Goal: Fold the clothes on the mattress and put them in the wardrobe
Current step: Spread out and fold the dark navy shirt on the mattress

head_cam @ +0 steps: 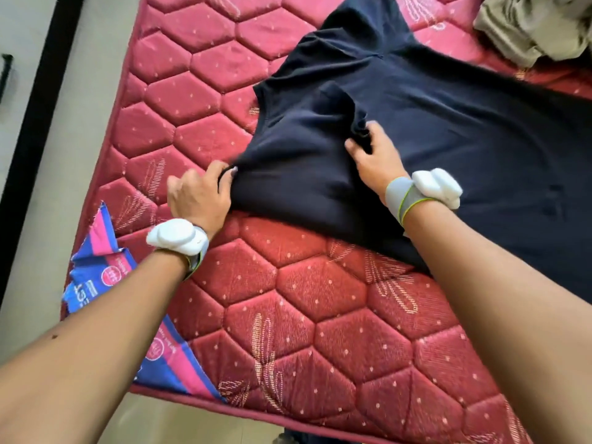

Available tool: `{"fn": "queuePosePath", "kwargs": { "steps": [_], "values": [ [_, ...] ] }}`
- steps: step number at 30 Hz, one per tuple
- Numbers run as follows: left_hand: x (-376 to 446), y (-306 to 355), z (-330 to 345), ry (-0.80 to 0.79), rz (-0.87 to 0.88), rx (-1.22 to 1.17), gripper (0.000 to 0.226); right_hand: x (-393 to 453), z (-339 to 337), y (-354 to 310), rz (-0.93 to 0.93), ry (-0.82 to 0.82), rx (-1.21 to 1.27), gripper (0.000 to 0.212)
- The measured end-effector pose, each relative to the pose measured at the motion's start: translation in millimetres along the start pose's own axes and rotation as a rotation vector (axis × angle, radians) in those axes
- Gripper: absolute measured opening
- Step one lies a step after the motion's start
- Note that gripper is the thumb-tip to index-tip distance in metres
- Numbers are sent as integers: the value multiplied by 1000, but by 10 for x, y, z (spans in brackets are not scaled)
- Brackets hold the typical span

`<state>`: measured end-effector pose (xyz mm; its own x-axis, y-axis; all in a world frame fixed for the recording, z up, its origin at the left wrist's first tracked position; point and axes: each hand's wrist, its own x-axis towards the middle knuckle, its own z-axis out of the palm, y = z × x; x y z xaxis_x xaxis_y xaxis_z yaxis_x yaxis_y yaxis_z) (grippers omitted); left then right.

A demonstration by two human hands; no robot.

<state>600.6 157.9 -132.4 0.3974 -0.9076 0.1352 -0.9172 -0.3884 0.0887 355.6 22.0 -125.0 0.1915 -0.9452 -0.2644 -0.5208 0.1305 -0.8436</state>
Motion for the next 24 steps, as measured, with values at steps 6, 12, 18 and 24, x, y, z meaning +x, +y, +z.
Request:
{"fn": "queuePosePath", "kwargs": {
  "steps": [6,12,18,24],
  "values": [
    [-30,221,-80,-52,-114,38,41,17,-48,-35,244,-68,-26,61],
    [333,557,-57,-141,-47,-60,47,183,-8,-170,151,-106,-130,32],
    [417,494,-39,-51,-117,-209,43,231,13,-57,138,48,66,16],
    [319,194,74,16,-89,-83,48,304,-11,-128,282,79,-146,32]
  ]
}}
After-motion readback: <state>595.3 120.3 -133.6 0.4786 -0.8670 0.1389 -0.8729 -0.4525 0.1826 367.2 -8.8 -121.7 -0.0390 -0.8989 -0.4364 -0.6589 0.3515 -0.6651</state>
